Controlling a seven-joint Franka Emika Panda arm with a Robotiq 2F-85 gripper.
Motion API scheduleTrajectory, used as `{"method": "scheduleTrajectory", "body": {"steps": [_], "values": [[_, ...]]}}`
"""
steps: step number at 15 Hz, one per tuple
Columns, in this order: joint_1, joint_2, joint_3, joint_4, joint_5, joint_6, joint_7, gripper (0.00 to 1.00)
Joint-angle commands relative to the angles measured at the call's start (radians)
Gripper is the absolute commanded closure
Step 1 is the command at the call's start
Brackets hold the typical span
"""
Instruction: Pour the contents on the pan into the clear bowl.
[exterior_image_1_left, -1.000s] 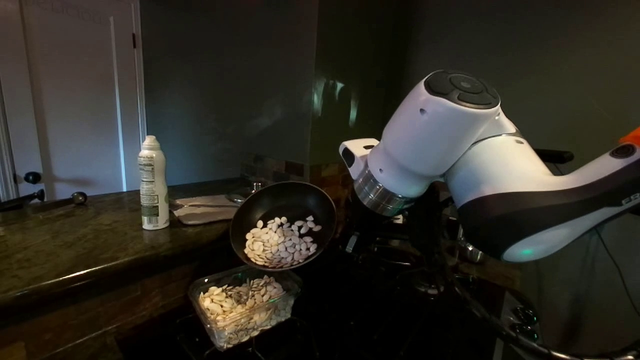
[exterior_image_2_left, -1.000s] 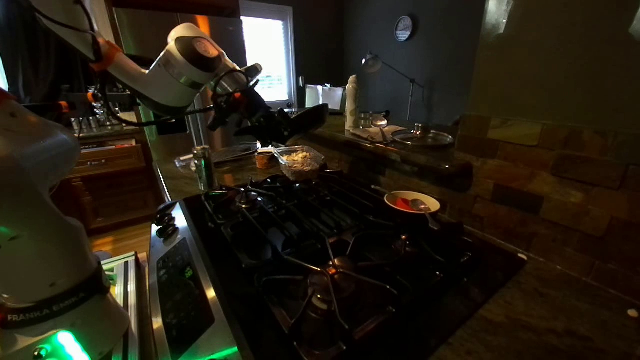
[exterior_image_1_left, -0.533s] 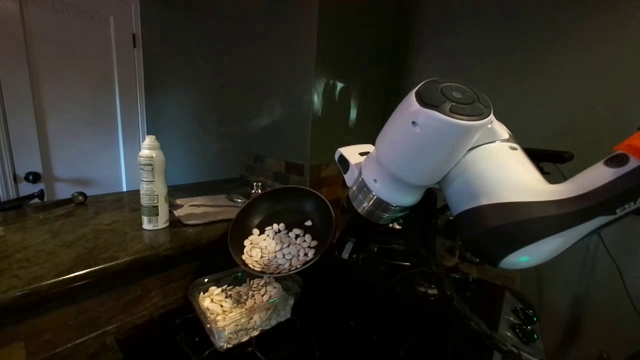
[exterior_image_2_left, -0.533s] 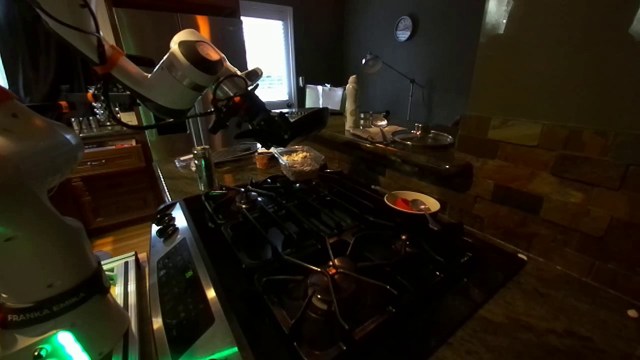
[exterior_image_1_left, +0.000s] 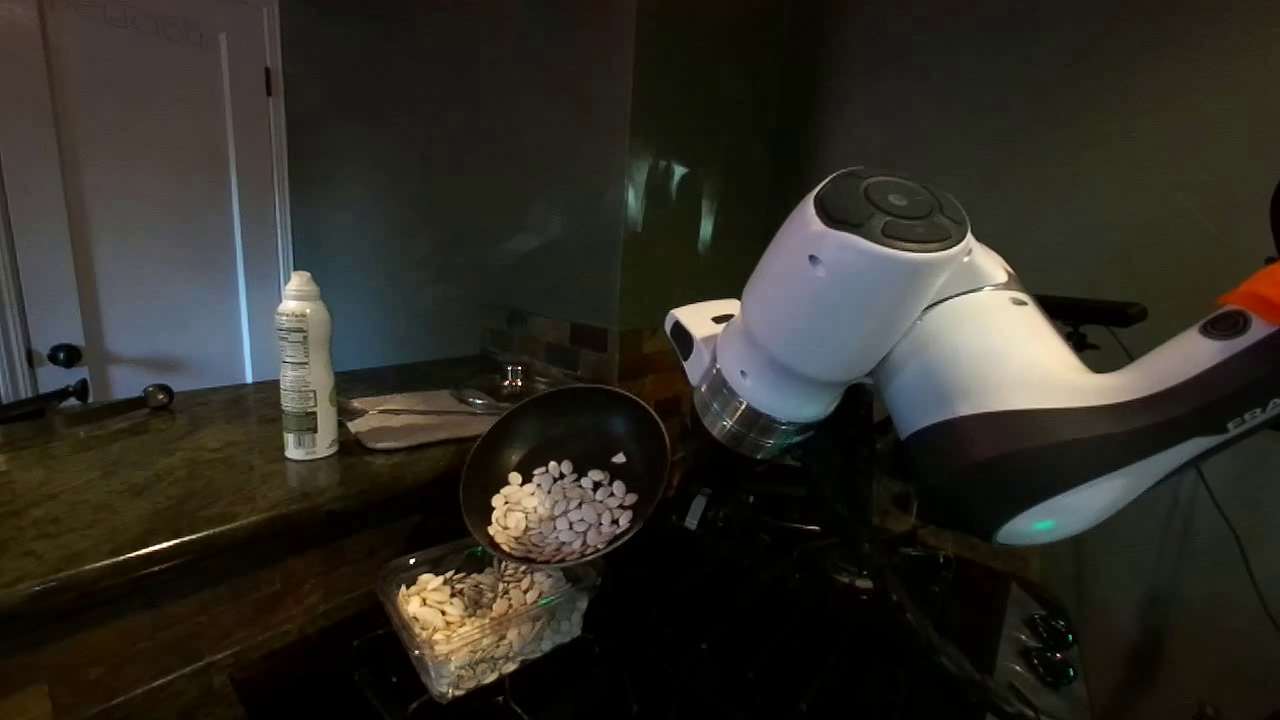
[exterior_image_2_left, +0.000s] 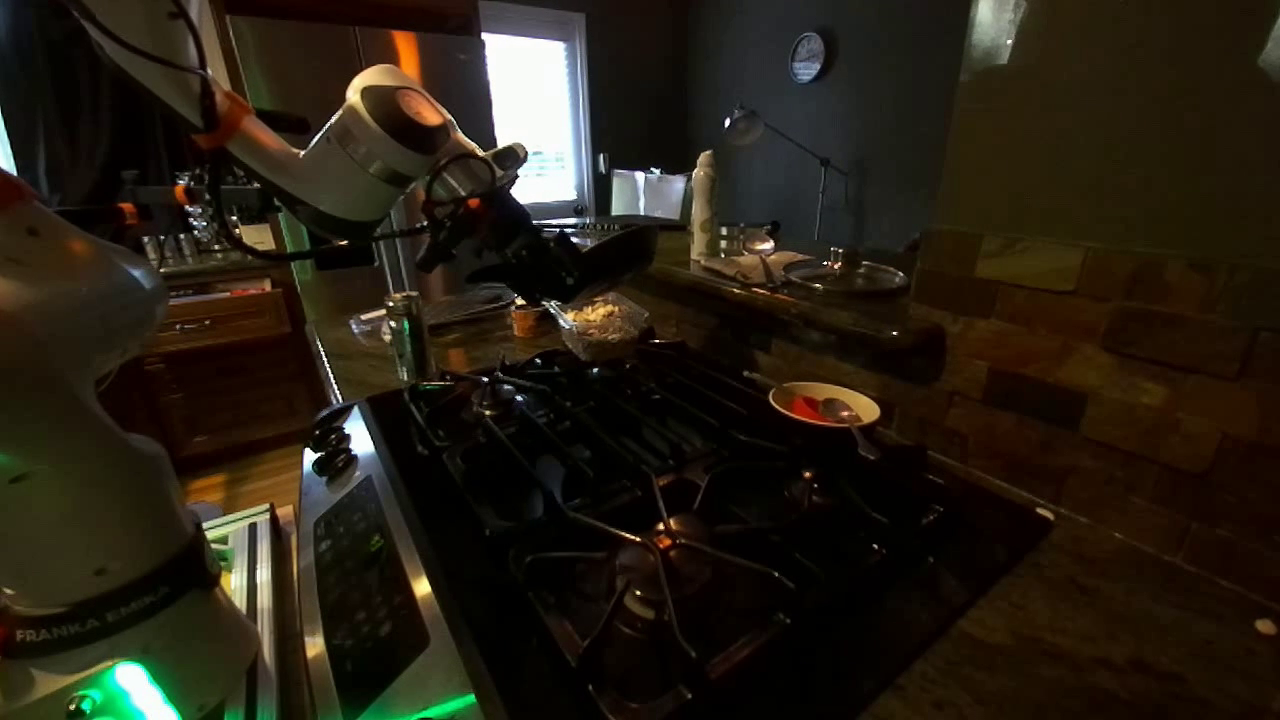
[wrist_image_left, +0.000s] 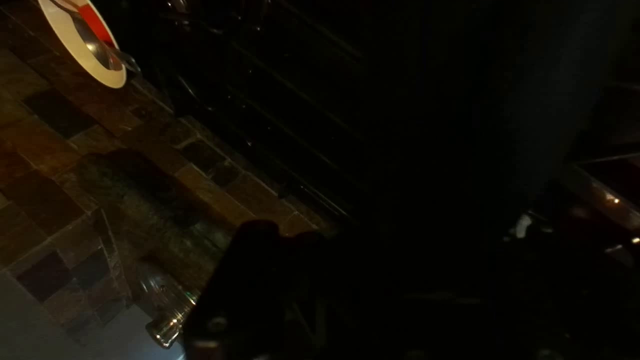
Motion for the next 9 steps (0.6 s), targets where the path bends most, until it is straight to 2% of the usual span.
{"method": "scheduleTrajectory", "body": {"steps": [1,2,6,9], "values": [[-0.004,0.045,0.043,0.074,0.021,-0.100,0.017,1.00],[0.045,0.078,-0.001,0.101,-0.022,-0.143,0.051,1.00],[0.095,0.111,-0.029,0.164,-0.069,-0.212,0.113,1.00],[0.112,0.122,-0.041,0.189,-0.174,-0.239,0.208,1.00]]}}
